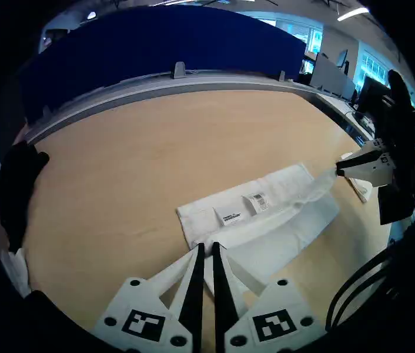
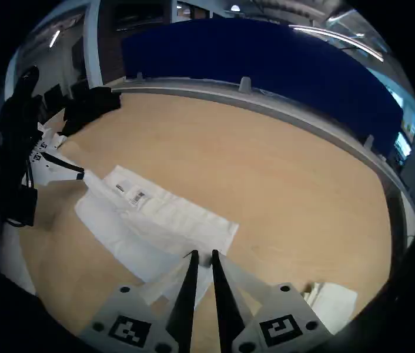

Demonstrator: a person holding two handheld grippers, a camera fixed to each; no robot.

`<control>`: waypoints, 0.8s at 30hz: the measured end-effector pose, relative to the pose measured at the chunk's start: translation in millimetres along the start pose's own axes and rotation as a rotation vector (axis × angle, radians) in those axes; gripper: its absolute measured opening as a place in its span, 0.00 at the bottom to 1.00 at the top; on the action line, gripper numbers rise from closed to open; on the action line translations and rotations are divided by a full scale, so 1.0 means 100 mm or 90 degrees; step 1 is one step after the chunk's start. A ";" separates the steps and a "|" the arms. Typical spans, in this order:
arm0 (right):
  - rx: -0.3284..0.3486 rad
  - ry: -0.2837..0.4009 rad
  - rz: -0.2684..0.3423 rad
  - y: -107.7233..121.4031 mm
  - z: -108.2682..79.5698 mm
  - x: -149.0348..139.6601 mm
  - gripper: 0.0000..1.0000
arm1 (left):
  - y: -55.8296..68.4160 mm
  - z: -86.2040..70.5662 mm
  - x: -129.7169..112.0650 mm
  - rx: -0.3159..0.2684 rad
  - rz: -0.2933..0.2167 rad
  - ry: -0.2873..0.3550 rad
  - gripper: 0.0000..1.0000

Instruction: Fold towel

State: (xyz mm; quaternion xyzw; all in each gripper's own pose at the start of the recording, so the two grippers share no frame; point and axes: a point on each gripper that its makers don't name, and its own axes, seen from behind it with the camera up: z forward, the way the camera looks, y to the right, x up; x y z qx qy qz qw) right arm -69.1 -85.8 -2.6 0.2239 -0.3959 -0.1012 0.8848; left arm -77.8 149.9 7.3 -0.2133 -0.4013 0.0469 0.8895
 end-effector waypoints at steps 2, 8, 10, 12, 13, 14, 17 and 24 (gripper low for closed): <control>-0.006 -0.003 0.001 0.02 0.05 -0.02 0.17 | -0.02 0.05 0.00 0.003 0.000 0.000 0.10; -0.020 -0.006 0.006 0.06 0.19 -0.05 0.18 | -0.07 0.18 -0.01 0.012 -0.002 -0.001 0.11; -0.027 -0.006 0.009 0.08 0.23 -0.05 0.19 | -0.09 0.22 -0.02 0.016 -0.001 -0.004 0.12; -0.033 -0.007 0.013 0.10 0.26 -0.05 0.21 | -0.11 0.25 -0.04 0.021 0.000 -0.007 0.13; -0.035 -0.009 0.015 0.10 0.28 -0.06 0.21 | -0.12 0.26 -0.04 0.024 0.002 -0.008 0.14; -0.037 -0.011 0.017 0.11 0.29 -0.06 0.22 | -0.13 0.28 -0.04 0.026 0.003 -0.010 0.15; -0.045 -0.016 0.022 0.13 0.32 -0.06 0.24 | -0.17 0.30 -0.04 0.034 0.007 -0.011 0.19; -0.060 -0.007 0.027 0.18 0.31 -0.02 0.40 | -0.21 0.27 -0.04 0.040 0.007 -0.011 0.29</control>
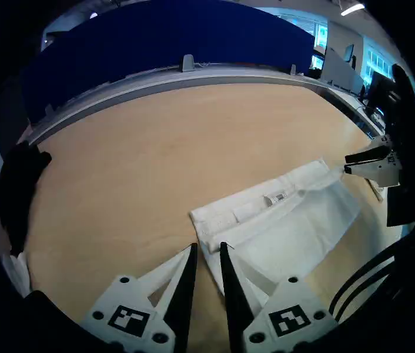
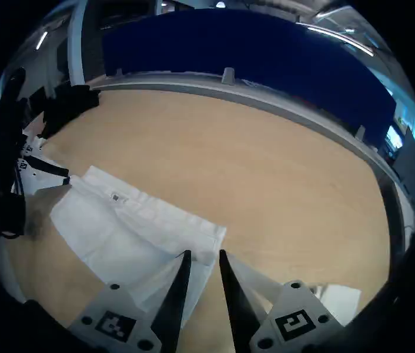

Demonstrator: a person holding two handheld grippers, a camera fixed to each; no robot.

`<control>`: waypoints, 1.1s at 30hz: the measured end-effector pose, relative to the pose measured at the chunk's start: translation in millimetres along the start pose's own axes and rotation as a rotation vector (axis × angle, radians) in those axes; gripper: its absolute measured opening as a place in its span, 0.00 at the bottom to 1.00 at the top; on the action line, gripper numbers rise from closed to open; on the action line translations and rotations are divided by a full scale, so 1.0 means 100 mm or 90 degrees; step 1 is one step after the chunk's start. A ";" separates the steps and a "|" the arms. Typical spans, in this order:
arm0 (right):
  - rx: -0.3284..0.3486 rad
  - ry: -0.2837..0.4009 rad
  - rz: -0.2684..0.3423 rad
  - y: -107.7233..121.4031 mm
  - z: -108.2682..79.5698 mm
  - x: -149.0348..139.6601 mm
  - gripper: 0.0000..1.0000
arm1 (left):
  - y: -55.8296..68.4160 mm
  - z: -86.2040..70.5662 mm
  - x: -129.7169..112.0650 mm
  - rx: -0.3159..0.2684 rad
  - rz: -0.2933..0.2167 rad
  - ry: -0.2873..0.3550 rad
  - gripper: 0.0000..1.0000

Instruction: Fold towel

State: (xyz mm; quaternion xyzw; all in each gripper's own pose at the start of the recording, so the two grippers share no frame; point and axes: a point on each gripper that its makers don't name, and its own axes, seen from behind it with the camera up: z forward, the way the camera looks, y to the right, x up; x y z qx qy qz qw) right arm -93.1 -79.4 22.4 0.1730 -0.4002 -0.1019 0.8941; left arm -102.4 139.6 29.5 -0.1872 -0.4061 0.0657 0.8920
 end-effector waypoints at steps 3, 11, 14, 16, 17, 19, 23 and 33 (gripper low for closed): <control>-0.002 0.002 0.004 0.02 -0.01 0.00 0.51 | -0.02 -0.01 -0.01 0.002 -0.003 -0.001 0.35; 0.003 0.009 0.015 0.04 -0.05 0.00 0.97 | -0.05 -0.07 -0.06 0.000 -0.015 -0.005 0.73; 0.004 0.008 0.017 0.04 -0.08 -0.02 1.00 | -0.03 -0.11 -0.07 -0.005 -0.019 -0.003 0.86; 0.002 0.009 0.018 0.04 -0.10 -0.04 1.00 | -0.03 -0.13 -0.08 -0.005 -0.019 -0.002 0.90; 0.001 0.009 0.018 0.05 -0.11 -0.05 1.00 | -0.03 -0.14 -0.08 -0.005 -0.020 -0.002 0.92; 0.000 0.010 0.020 0.05 -0.13 -0.06 1.00 | -0.03 -0.16 -0.08 -0.004 -0.019 -0.002 0.96; 0.002 0.011 0.021 0.04 -0.17 -0.08 1.00 | -0.03 -0.20 -0.09 0.000 -0.020 0.001 0.96; 0.005 0.012 0.023 -0.04 -0.30 -0.19 1.00 | -0.05 -0.39 -0.22 0.014 -0.033 0.004 0.96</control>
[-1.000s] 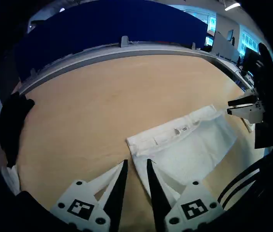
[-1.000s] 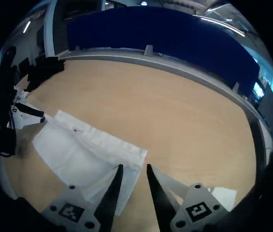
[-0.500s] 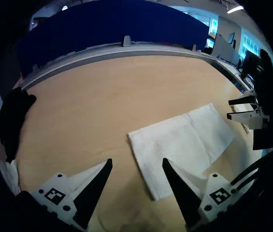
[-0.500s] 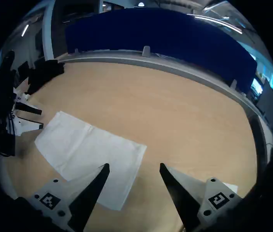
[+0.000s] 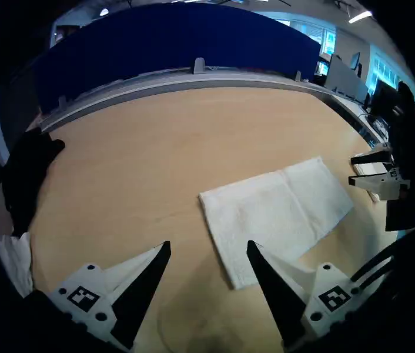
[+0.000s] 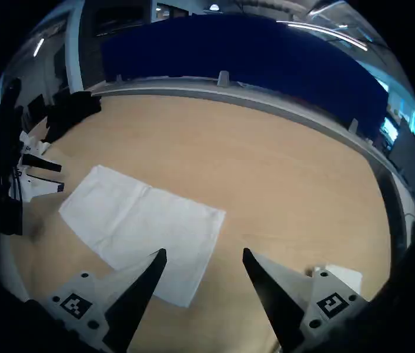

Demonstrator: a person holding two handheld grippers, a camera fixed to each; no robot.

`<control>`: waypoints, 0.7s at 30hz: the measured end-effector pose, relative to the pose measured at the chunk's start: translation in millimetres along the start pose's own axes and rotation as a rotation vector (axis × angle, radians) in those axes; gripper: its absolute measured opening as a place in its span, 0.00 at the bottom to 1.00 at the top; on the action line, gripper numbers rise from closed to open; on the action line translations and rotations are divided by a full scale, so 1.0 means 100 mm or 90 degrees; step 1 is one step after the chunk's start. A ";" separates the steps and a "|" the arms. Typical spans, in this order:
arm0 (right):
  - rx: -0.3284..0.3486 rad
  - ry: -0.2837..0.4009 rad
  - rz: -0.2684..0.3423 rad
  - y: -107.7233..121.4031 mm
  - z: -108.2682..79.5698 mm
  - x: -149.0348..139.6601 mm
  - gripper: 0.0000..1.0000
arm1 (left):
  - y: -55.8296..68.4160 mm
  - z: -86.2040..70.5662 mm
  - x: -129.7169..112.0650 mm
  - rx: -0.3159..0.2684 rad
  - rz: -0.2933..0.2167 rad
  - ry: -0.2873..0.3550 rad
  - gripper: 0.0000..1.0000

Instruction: Fold towel

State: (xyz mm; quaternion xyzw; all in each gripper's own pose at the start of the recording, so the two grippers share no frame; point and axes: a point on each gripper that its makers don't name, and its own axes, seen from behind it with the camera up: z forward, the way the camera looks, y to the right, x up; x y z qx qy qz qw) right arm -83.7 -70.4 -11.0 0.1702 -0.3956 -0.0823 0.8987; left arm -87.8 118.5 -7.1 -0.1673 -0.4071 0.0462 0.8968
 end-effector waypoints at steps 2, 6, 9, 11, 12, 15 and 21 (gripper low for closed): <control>0.000 -0.001 0.003 -0.01 -0.03 -0.04 1.00 | 0.00 -0.04 -0.06 0.002 -0.001 -0.004 0.96; 0.002 -0.004 0.008 -0.03 -0.08 -0.13 1.00 | -0.01 -0.10 -0.16 0.007 -0.005 -0.008 0.96; 0.003 -0.004 0.012 -0.04 -0.12 -0.17 1.00 | -0.01 -0.15 -0.22 0.008 -0.012 -0.010 0.96; 0.002 -0.004 0.014 -0.04 -0.13 -0.19 1.00 | -0.02 -0.16 -0.26 0.009 -0.016 -0.012 0.96; 0.002 -0.004 0.014 -0.04 -0.14 -0.20 1.00 | -0.02 -0.17 -0.28 0.010 -0.018 -0.014 0.96; 0.006 -0.005 0.010 -0.04 -0.15 -0.21 1.00 | -0.03 -0.19 -0.32 0.013 -0.022 -0.015 0.96; 0.016 -0.012 -0.010 -0.08 -0.15 -0.24 1.00 | -0.06 -0.27 -0.39 0.020 -0.024 -0.017 0.96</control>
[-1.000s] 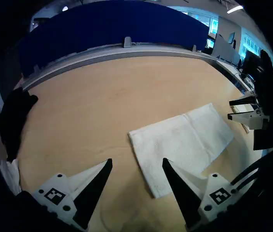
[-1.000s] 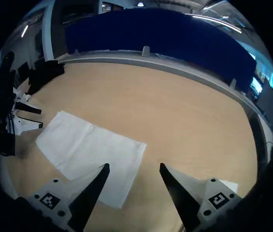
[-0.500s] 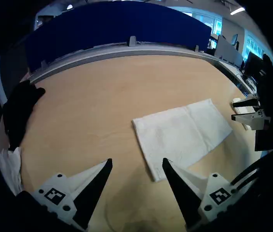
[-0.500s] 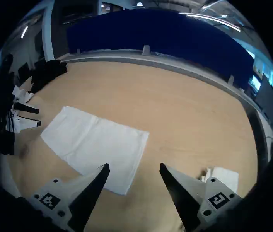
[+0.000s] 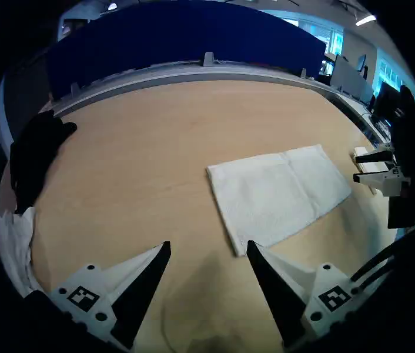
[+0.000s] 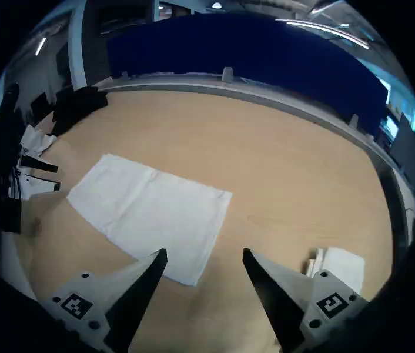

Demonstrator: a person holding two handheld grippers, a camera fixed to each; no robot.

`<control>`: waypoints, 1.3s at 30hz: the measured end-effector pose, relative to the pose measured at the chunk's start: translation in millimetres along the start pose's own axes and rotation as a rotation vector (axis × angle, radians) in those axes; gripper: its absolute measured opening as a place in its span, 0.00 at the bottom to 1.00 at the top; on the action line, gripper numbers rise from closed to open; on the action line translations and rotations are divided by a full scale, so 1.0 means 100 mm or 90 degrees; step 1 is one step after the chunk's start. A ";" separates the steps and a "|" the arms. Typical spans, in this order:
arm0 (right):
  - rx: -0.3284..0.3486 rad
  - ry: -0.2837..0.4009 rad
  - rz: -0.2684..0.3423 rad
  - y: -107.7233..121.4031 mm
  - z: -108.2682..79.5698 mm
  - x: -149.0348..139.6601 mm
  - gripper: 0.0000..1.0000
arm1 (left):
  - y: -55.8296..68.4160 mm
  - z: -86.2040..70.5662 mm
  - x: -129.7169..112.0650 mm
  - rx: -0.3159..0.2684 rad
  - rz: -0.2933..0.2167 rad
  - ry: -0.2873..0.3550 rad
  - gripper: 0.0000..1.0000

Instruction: Fold towel

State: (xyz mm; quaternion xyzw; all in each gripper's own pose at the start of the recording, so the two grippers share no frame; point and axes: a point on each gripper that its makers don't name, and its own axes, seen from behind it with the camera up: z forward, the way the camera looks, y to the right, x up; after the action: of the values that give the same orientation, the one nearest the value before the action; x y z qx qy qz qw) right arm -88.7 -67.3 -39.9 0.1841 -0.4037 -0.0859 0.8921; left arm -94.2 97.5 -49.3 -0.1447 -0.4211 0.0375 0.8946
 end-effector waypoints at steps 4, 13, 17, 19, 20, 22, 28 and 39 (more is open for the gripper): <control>0.007 -0.006 -0.013 -0.03 0.01 -0.03 1.00 | -0.02 -0.06 -0.06 0.006 -0.006 -0.001 0.96; 0.022 -0.019 -0.039 -0.08 0.00 -0.12 0.98 | -0.04 -0.18 -0.21 0.020 -0.030 -0.007 0.96; 0.026 -0.024 -0.051 -0.08 0.00 -0.16 0.96 | -0.07 -0.22 -0.28 0.026 -0.038 -0.010 0.96; 0.032 -0.028 -0.057 -0.10 0.00 -0.18 0.94 | -0.08 -0.24 -0.31 0.029 -0.041 -0.011 0.96; 0.035 -0.030 -0.059 -0.10 0.00 -0.20 0.92 | -0.09 -0.26 -0.32 0.030 -0.043 -0.011 0.96; 0.039 -0.036 -0.065 -0.11 -0.01 -0.24 0.86 | -0.09 -0.28 -0.35 0.032 -0.046 -0.012 0.96; 0.037 -0.063 -0.073 -0.09 0.03 -0.41 0.68 | -0.11 -0.35 -0.44 0.037 -0.055 -0.015 0.96; 0.058 -0.077 -0.073 -0.16 0.07 -0.51 0.57 | -0.14 -0.45 -0.49 0.041 -0.062 -0.013 0.96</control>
State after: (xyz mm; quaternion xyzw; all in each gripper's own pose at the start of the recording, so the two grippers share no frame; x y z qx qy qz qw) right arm -127.4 -68.0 -76.9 0.2417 -0.4492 -0.1294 0.8503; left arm -92.2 65.2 -108.3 -0.0947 -0.4353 0.0090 0.8952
